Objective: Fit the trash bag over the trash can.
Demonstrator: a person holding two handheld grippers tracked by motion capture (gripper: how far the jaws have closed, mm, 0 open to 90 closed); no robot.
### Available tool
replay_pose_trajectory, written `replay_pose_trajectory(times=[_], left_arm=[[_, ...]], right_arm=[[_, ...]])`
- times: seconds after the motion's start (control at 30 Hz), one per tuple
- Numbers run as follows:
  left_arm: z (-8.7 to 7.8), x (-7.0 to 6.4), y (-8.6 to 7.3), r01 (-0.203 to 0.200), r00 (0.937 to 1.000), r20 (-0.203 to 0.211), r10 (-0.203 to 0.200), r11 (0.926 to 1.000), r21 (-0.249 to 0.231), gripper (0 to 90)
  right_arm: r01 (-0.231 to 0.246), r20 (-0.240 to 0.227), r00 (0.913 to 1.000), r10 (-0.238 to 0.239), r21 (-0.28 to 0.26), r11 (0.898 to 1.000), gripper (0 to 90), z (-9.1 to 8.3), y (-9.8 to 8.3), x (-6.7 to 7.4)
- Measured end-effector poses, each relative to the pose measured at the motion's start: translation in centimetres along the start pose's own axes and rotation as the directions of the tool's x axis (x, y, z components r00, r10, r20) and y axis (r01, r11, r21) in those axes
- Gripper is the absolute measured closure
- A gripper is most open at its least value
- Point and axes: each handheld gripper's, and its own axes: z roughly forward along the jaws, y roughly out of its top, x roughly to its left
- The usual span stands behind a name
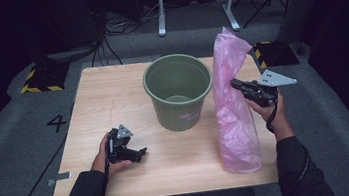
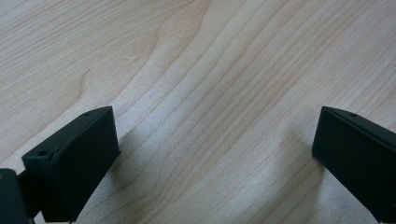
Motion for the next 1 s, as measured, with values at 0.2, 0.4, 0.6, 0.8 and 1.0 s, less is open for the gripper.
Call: replay_pose_trajectory(times=[0.2,0.4,0.6,0.8,1.0], left_arm=[[0.0,0.1,0.0,-0.005,1.0000,0.000,0.005,1.0000,0.002,0.5],[-0.3,0.2,0.0,-0.008,1.0000,-0.003,0.008,0.9999,0.014,2.0],[-0.2,0.3,-0.1,-0.004,1.0000,0.002,0.004,1.0000,0.006,1.2],[-0.1,0.3,-0.1,0.000,1.0000,0.000,0.000,1.0000,0.003,1.0],[-0.1,0.3,-0.1,0.001,1.0000,0.000,-0.001,1.0000,0.000,1.0]], right_arm=[[0.032,-0.029,0.9990,-0.033,-0.025,0.999,88.3,-0.2,1.2,0.6],[0.060,-0.052,0.9967,-0.063,-0.049,0.997,88.4,-0.6,2.1,1.1],[0.075,-0.081,0.9933,-0.082,-0.079,0.994,88.5,-1.6,2.8,1.3],[0.079,-0.120,0.9885,-0.093,-0.119,0.990,88.6,-2.9,3.5,1.3],[0.097,-0.180,0.9763,-0.120,-0.130,0.987,88.5,-2.7,4.4,2.2]])
